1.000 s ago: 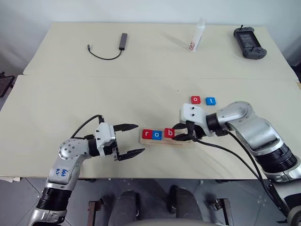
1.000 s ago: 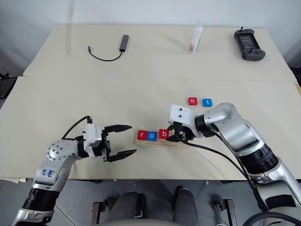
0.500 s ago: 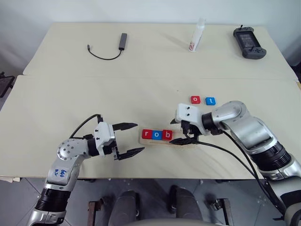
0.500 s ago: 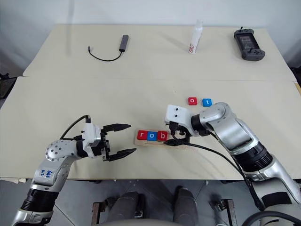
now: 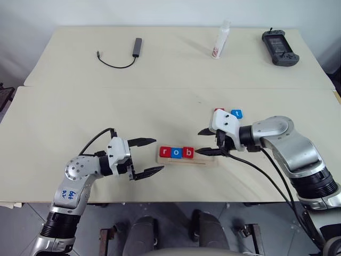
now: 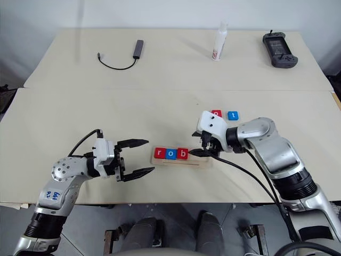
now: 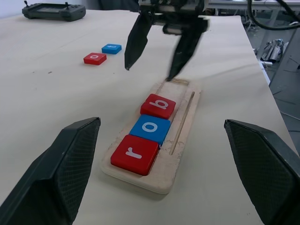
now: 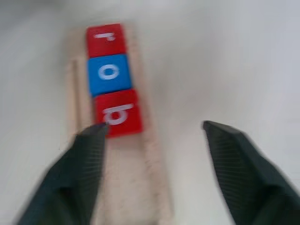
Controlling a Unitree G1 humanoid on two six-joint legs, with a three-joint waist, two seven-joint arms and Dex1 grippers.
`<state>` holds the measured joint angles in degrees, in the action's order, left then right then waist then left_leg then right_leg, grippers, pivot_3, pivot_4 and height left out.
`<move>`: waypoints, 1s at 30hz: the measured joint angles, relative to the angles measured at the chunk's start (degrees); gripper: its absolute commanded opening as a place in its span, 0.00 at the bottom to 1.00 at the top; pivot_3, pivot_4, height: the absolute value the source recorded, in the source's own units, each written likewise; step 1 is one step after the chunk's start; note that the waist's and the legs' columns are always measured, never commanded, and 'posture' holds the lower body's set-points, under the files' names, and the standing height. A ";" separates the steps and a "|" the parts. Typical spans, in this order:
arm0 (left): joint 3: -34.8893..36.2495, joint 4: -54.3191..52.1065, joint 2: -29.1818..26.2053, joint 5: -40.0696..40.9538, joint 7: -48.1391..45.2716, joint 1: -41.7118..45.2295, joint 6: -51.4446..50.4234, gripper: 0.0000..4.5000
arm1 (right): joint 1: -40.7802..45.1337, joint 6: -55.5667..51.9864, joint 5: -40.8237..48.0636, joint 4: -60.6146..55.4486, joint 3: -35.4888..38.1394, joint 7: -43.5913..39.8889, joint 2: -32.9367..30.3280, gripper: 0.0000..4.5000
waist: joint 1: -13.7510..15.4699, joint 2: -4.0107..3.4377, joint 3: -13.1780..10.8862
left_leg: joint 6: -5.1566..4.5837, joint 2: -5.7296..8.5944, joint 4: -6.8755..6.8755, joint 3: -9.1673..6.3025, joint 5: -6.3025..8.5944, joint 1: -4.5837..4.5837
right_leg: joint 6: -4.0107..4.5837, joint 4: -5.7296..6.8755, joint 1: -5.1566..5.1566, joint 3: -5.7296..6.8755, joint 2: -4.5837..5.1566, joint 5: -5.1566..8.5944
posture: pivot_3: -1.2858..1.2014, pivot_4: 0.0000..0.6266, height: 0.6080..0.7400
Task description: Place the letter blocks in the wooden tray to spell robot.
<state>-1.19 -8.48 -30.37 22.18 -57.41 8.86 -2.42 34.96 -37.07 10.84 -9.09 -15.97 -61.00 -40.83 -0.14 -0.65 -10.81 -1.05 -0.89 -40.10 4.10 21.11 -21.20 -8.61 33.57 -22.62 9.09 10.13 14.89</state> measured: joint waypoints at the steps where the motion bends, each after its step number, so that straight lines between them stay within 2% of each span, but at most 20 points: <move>1: 0.00 0.00 0.00 0.00 0.01 0.03 0.00 1.00 | 0.00 0.80 -0.64 0.95 -0.34 0.54 0.44 0.39 | 0.00 0.00 0.00 | 0.00 0.00 0.00 0.01 0.00 -0.01 | 0.00 0.00 -0.01 0.00 0.00 0.00 | 0.52 0.24 1.00; 6: 0.09 -0.02 -0.06 0.00 0.22 -0.05 -0.04 1.00 | -0.14 2.41 -1.90 2.41 -2.61 0.97 2.26 0.00 | 0.07 0.00 0.00 | 0.00 0.01 0.00 0.00 0.00 -0.02 | 0.00 -0.01 -0.01 0.00 0.00 0.00 | 0.52 0.24 1.00; 24: 0.07 -0.17 -0.11 -0.02 0.88 -0.42 -0.20 1.00 | -1.82 3.87 -1.73 0.01 -4.47 -1.96 2.25 0.00 | 0.07 0.00 0.00 | 0.00 0.00 0.01 0.00 0.00 -0.01 | 0.00 0.00 -0.01 0.00 0.00 0.00 | 0.52 0.24 1.00; 30: -0.44 0.25 0.07 -0.03 0.25 0.66 -0.21 1.00 | -4.74 11.00 -0.01 -0.19 3.16 -0.60 1.64 0.00 | 0.24 0.00 0.00 | 0.00 0.02 0.00 0.00 0.00 -0.02 | 0.00 -0.01 0.00 0.00 0.00 0.00 | 0.52 0.24 1.00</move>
<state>-1.63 -8.23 -30.31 22.15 -57.16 9.52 -2.63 30.22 -26.07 10.83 -9.28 -12.81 -61.61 -39.20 0.10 -0.65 -10.81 -1.05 -0.87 -40.10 4.10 21.11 -21.22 -8.61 33.56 -22.62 9.10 10.14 14.89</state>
